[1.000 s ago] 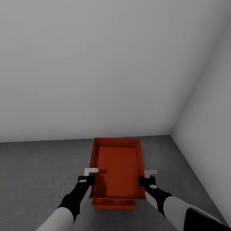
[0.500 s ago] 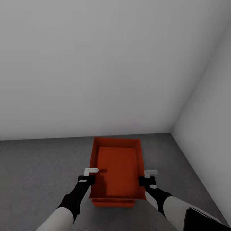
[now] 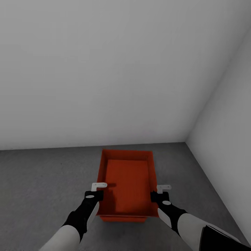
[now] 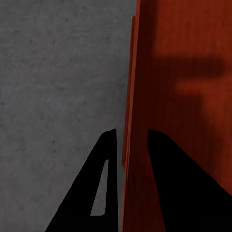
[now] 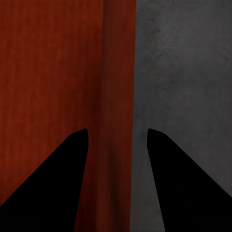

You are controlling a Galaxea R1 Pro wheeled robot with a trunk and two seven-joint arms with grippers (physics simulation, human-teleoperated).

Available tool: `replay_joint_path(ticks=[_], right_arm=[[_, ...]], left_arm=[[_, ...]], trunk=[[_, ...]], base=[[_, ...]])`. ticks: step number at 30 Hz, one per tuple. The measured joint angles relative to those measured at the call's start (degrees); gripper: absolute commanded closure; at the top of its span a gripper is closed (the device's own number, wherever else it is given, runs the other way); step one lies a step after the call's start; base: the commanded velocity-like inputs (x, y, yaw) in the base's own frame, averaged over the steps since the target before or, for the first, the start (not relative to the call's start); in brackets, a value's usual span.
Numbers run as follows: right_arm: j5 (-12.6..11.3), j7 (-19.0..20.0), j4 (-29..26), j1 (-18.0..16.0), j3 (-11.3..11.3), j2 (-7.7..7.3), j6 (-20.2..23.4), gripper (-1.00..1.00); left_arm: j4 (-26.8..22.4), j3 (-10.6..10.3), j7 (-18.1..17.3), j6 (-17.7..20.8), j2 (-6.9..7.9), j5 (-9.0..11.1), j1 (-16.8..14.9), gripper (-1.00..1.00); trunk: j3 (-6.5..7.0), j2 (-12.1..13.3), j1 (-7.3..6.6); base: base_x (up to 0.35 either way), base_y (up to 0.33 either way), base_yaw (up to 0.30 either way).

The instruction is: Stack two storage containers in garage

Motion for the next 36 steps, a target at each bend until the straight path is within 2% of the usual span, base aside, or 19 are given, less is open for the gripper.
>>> replay_joint_path(ticks=[29, 36], right_arm=[[0.0, 0.0, 0.0, 0.0, 0.0, -0.02, 0.0, 1.00], [0.0, 0.0, -0.1, 0.0, 0.0, -0.08, 0.0, 1.00]], left_arm=[[0.0, 0.0, 0.0, 0.0, -0.01, 0.0, 0.0, 1.00], [-0.1, 0.0, 0.0, 0.0, -0.03, -0.1, 0.0, 1.00]], trunk=[[-2.66, 0.0, 0.00], [-2.91, 0.0, 0.00]], base=[[0.000, 0.000, 0.000], [0.000, 0.000, 0.000]])
